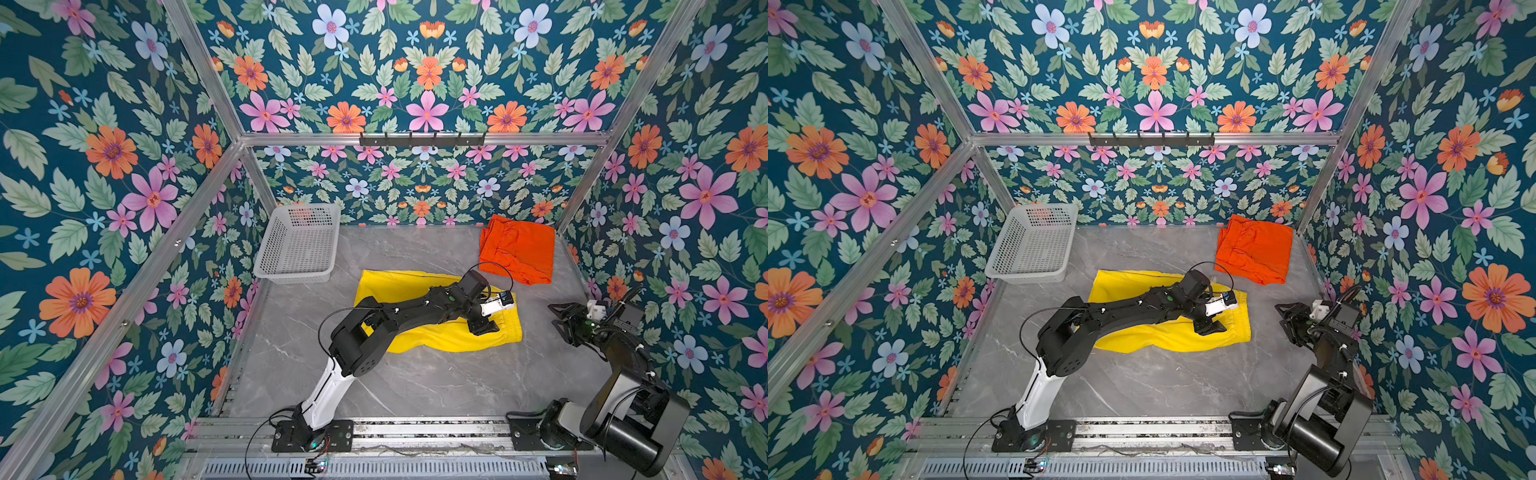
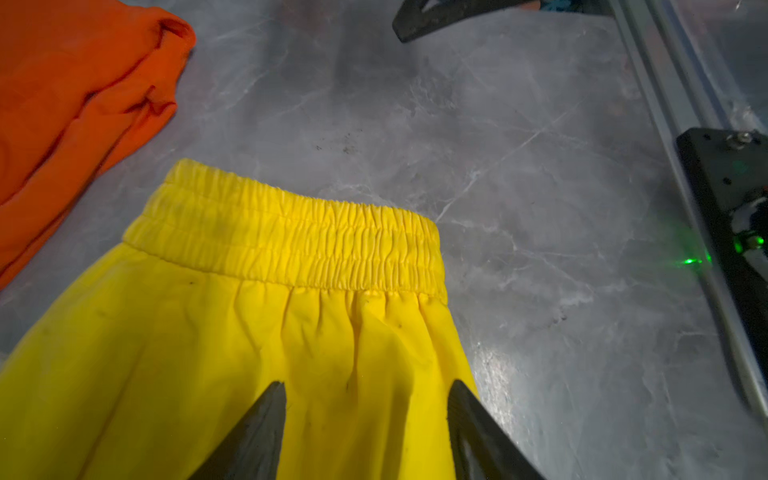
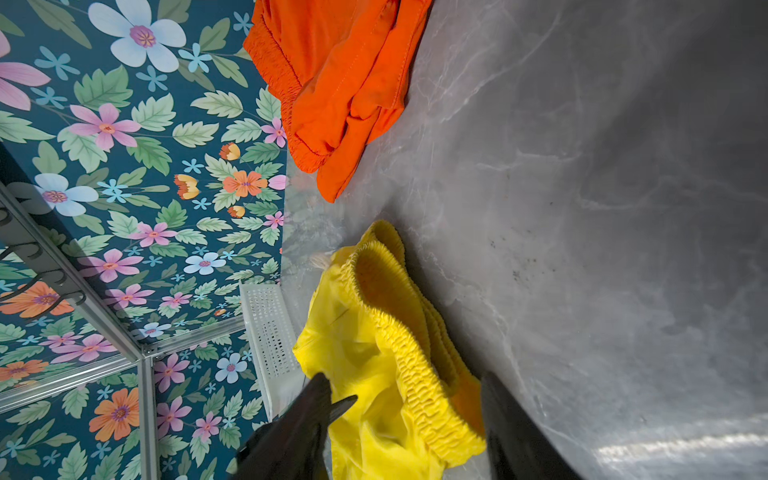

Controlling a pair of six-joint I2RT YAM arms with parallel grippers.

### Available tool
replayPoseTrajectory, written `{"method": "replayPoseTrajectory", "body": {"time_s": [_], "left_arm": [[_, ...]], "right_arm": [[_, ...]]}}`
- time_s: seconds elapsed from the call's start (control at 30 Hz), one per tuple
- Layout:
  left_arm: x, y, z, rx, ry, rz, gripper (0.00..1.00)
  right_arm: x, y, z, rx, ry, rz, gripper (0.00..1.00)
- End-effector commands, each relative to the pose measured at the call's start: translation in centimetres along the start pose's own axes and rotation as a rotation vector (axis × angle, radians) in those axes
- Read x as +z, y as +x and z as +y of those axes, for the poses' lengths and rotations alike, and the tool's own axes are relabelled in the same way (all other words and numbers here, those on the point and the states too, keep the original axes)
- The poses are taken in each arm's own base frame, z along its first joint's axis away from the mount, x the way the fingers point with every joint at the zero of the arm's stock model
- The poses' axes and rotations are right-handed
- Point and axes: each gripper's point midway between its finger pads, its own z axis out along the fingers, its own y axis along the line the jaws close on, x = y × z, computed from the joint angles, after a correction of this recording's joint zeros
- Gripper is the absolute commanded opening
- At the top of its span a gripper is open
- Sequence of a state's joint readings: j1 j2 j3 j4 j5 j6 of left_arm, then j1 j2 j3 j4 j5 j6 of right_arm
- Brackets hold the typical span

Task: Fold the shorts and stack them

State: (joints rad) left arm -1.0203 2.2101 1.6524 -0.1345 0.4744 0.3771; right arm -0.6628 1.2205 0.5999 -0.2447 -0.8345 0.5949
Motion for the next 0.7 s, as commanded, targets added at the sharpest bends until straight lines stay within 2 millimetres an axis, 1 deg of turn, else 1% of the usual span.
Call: {"method": "replayPoseTrajectory", "body": {"time_s": [0.0,0.17,0.23,0.3,0.4,0.47,0.5,0.57,0.67], "left_arm": [[1.4,0.3,-1.2,0.068,0.054,0.004,0.65],[3.2,1.3,-2.5,0.08,0.106,0.021,0.66],[3.7,2.0,-2.3,0.08,0.09,0.04,0.67],[4.3,3.3,-1.9,0.076,0.064,0.075,0.66],[4.9,4.8,-0.8,0.072,0.001,0.112,0.56],[5.0,5.0,-0.4,0.064,-0.029,0.104,0.48],[4.8,4.9,-0.5,0.054,-0.022,0.09,0.44],[4.2,3.9,-0.8,0.026,0.003,0.041,0.36],[2.6,2.3,-1.1,-0.068,0.079,-0.088,0.2]], "right_arm": [[0.2,0.2,-0.3,0.002,0.0,0.009,0.59],[0.7,0.9,-1.0,0.027,-0.002,0.036,0.6],[0.8,1.2,-1.2,0.033,-0.007,0.048,0.61],[0.8,1.5,-1.3,0.032,-0.002,0.058,0.62],[1.2,2.4,-1.5,0.027,0.009,0.084,0.64],[1.5,3.1,-1.7,0.019,0.028,0.11,0.65],[1.8,3.5,-1.8,0.017,0.038,0.124,0.65],[2.3,4.2,-2.0,0.026,0.045,0.155,0.66],[2.9,5.2,-2.1,0.051,0.045,0.222,0.67]]}}
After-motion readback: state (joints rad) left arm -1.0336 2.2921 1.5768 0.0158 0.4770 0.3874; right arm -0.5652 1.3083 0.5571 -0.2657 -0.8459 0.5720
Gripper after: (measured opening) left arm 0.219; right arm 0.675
